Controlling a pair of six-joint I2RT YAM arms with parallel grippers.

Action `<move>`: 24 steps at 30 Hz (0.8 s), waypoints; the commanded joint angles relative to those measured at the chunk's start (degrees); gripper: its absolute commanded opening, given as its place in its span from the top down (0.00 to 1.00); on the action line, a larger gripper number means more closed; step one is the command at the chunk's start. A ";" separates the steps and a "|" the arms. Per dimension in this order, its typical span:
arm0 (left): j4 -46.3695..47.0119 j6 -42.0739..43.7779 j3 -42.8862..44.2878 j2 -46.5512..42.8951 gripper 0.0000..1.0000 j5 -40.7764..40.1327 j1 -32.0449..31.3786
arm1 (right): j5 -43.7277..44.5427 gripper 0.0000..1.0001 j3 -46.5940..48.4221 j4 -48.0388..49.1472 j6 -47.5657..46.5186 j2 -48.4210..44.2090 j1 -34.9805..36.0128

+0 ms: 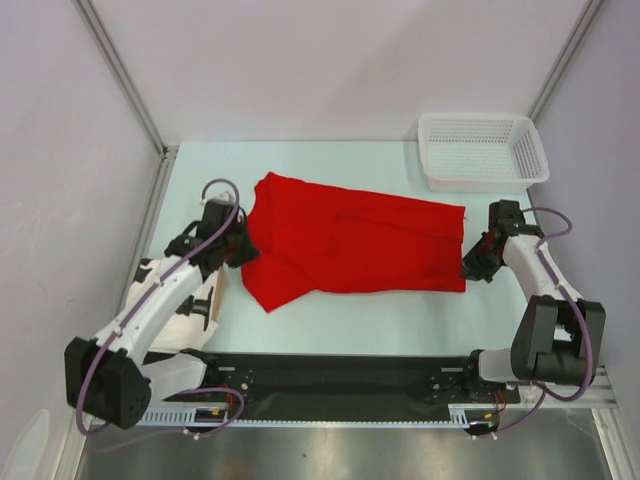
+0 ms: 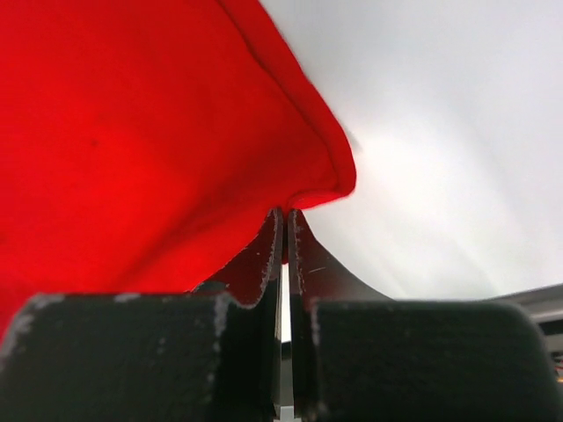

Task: Fold and stack the t-shirts
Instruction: Fold the tshirt

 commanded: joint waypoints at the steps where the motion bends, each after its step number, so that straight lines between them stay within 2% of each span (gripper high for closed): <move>1: 3.94 5.86 10.24 5.73 1.00 -0.12 1.16 | -0.52 1.00 4.43 1.21 -2.67 5.01 -0.40; 5: 4.91 6.65 18.08 15.74 1.00 4.00 3.44 | -1.23 1.00 9.35 1.48 -3.54 10.12 -1.02; 15: 6.32 7.80 38.11 34.38 1.00 10.16 8.98 | -1.49 1.00 19.90 2.45 -3.99 23.48 -2.77; 24: 7.98 6.39 44.02 42.84 1.00 14.65 10.74 | -3.43 1.00 28.16 2.63 -4.78 32.97 -2.86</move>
